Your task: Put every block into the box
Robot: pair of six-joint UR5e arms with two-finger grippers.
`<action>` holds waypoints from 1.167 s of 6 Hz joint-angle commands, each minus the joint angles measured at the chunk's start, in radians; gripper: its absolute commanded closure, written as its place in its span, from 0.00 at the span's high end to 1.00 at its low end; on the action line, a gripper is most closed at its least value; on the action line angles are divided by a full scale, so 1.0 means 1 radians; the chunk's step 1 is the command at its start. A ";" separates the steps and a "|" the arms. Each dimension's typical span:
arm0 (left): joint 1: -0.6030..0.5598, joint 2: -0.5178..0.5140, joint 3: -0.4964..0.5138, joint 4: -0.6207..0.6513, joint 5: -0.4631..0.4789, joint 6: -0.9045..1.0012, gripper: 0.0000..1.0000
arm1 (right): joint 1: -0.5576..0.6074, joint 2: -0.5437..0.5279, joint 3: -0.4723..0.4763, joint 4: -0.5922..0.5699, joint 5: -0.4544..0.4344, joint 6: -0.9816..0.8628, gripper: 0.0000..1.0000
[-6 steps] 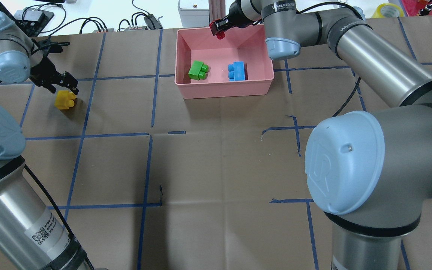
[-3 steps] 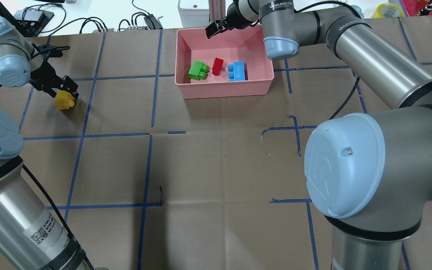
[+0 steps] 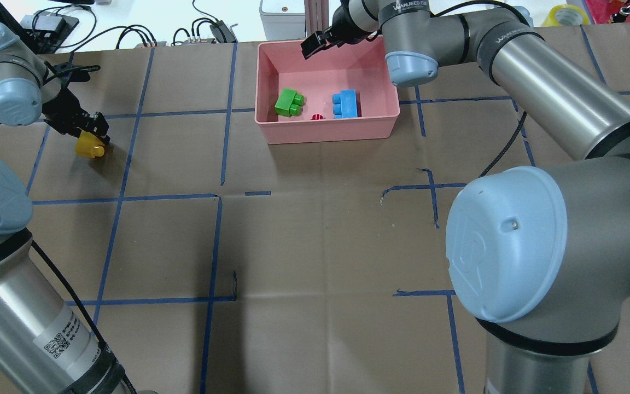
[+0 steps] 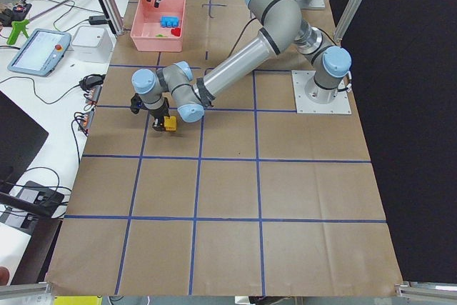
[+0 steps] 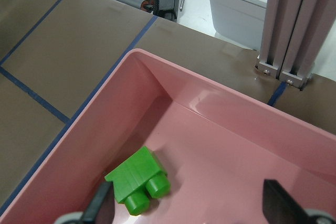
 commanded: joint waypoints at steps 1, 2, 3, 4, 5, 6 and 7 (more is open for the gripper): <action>-0.002 0.008 0.000 -0.008 0.000 0.001 0.30 | -0.049 -0.150 0.011 0.332 -0.130 -0.043 1.00; -0.003 0.009 0.000 -0.015 0.000 0.002 0.18 | -0.117 -0.234 0.017 0.504 -0.193 -0.138 1.00; -0.005 0.020 0.002 -0.021 0.001 0.005 0.04 | -0.161 -0.334 0.023 0.691 -0.259 -0.139 1.00; -0.008 0.035 0.003 -0.032 0.001 0.004 0.00 | -0.166 -0.412 0.023 0.766 -0.317 -0.102 1.00; -0.010 0.055 0.018 -0.059 0.001 0.004 0.00 | -0.165 -0.498 0.049 0.838 -0.322 0.065 1.00; -0.019 0.099 0.035 -0.105 0.004 -0.001 0.00 | -0.163 -0.593 0.142 0.863 -0.322 0.100 1.00; -0.078 0.139 0.090 -0.154 0.009 -0.051 0.00 | -0.163 -0.680 0.276 0.854 -0.322 0.101 1.00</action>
